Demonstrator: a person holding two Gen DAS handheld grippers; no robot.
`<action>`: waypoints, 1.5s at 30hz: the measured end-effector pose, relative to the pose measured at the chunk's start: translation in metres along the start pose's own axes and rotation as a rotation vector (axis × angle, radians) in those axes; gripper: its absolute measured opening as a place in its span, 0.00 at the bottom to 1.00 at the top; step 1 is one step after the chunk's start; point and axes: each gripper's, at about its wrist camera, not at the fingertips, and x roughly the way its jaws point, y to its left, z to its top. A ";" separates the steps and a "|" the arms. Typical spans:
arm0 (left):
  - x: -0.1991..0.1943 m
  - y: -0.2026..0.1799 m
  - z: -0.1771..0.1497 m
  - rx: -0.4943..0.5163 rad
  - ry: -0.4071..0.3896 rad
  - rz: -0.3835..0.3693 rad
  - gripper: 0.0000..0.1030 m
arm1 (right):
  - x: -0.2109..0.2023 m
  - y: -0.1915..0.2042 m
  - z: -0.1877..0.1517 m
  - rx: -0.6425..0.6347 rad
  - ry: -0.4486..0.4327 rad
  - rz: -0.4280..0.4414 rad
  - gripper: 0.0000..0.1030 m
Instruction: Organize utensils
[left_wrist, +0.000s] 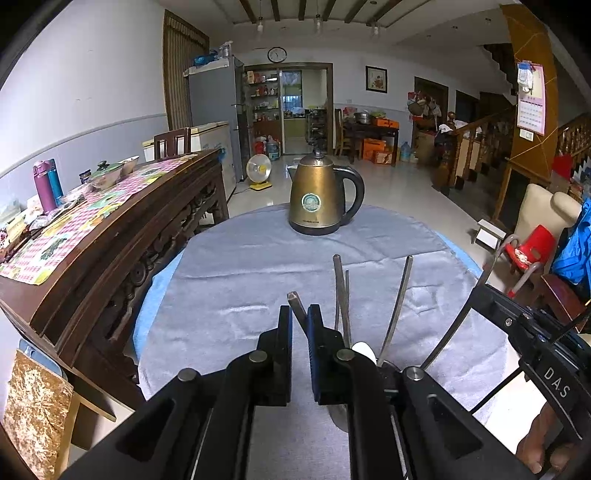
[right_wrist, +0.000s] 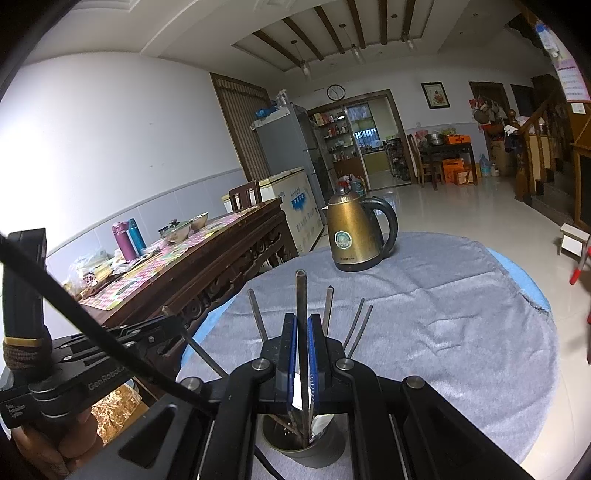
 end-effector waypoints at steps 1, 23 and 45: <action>0.000 0.000 0.000 0.001 0.002 0.003 0.09 | 0.001 -0.001 -0.001 0.005 0.008 0.003 0.07; 0.022 0.037 -0.004 -0.081 0.060 0.068 0.51 | -0.008 -0.039 0.001 0.156 0.005 -0.012 0.09; 0.087 0.068 -0.037 -0.133 0.276 0.126 0.56 | 0.022 -0.085 -0.020 0.295 0.131 -0.066 0.23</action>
